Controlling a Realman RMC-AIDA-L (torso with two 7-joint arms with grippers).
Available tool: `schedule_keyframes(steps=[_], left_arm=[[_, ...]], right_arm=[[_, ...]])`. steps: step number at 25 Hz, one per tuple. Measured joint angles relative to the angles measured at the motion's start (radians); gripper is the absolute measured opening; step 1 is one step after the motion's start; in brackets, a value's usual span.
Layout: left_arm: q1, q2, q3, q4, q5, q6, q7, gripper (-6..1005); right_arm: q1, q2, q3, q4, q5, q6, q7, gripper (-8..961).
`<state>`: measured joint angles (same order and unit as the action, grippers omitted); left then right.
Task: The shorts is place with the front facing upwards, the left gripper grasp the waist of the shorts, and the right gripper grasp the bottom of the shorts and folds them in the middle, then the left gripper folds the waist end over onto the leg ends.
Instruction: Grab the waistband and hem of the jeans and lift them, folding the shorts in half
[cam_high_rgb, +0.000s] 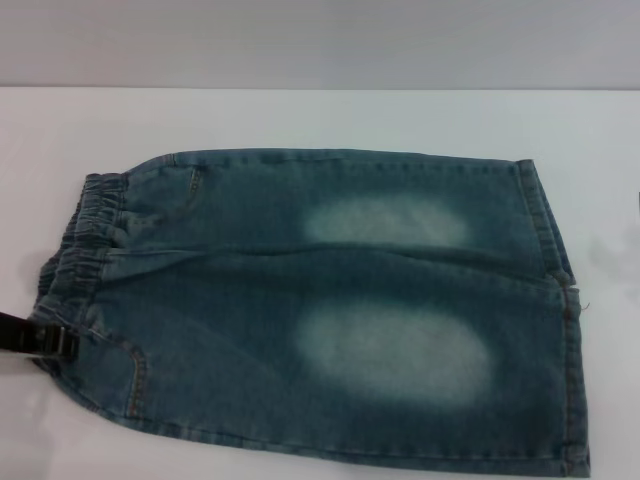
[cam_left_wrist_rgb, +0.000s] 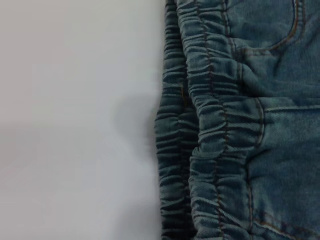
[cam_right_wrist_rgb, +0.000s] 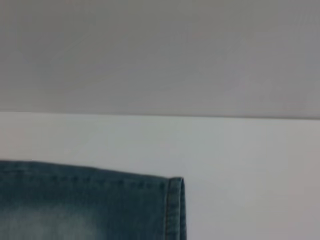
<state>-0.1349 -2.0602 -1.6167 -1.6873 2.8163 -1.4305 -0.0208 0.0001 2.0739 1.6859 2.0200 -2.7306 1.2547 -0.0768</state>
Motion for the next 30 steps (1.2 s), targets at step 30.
schedule_keyframes(steps=[30], left_arm=[[-0.036, -0.002, 0.028, -0.014, 0.000, -0.003, -0.001, 186]], right_arm=[[0.001, -0.001, -0.252, -0.057, -0.015, 0.341, 0.069, 704]])
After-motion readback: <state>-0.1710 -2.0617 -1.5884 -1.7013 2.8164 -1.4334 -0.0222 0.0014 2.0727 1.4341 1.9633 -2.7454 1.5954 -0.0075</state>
